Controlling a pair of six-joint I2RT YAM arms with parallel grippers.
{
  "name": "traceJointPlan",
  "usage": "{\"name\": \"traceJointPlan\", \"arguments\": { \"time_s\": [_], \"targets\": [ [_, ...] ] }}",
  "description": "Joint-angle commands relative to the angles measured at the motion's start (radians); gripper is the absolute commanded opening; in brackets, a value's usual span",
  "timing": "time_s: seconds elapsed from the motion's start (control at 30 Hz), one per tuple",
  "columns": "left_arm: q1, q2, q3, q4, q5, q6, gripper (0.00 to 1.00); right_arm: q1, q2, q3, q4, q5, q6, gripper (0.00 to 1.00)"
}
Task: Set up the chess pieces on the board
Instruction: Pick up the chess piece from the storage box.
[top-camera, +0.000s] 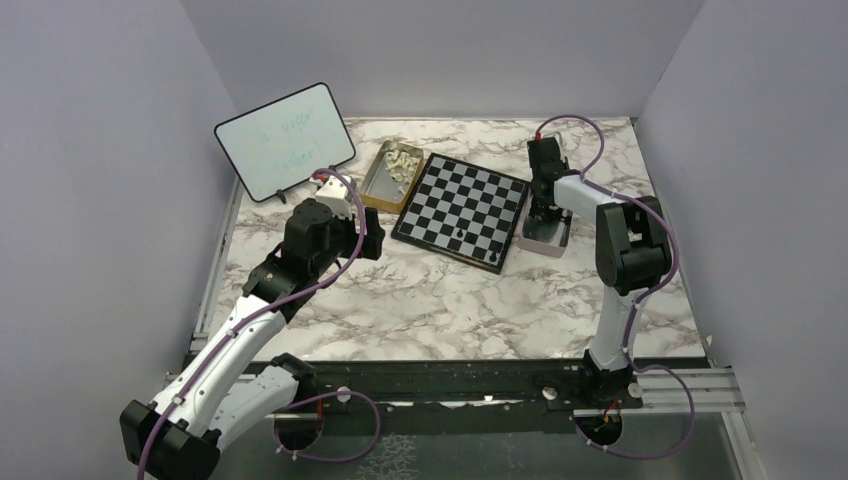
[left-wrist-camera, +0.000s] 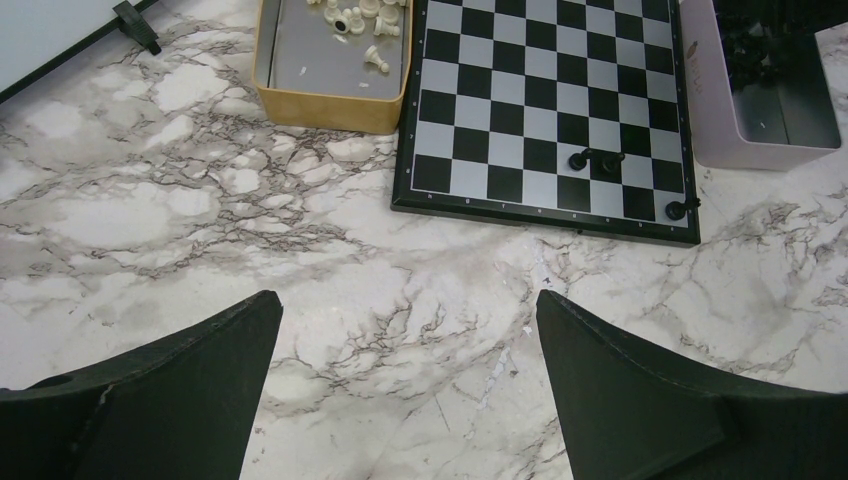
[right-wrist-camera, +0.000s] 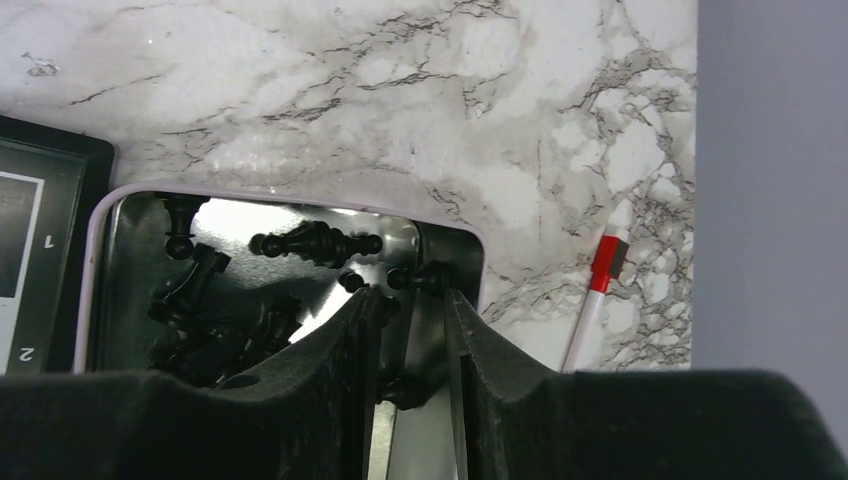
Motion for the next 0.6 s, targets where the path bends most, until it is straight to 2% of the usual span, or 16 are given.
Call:
{"name": "traceJointPlan", "arguments": {
  "time_s": [0.0, 0.57],
  "targets": [
    [-0.003, -0.002, -0.006, 0.015, 0.015, 0.007, 0.99, -0.006, 0.021, 0.02, 0.053, 0.076, -0.053, 0.34],
    [-0.003, -0.008, -0.004, 0.015, 0.009, 0.008, 0.99, -0.006, 0.06, 0.001, 0.075, 0.069, -0.139, 0.34]
  ]
}}
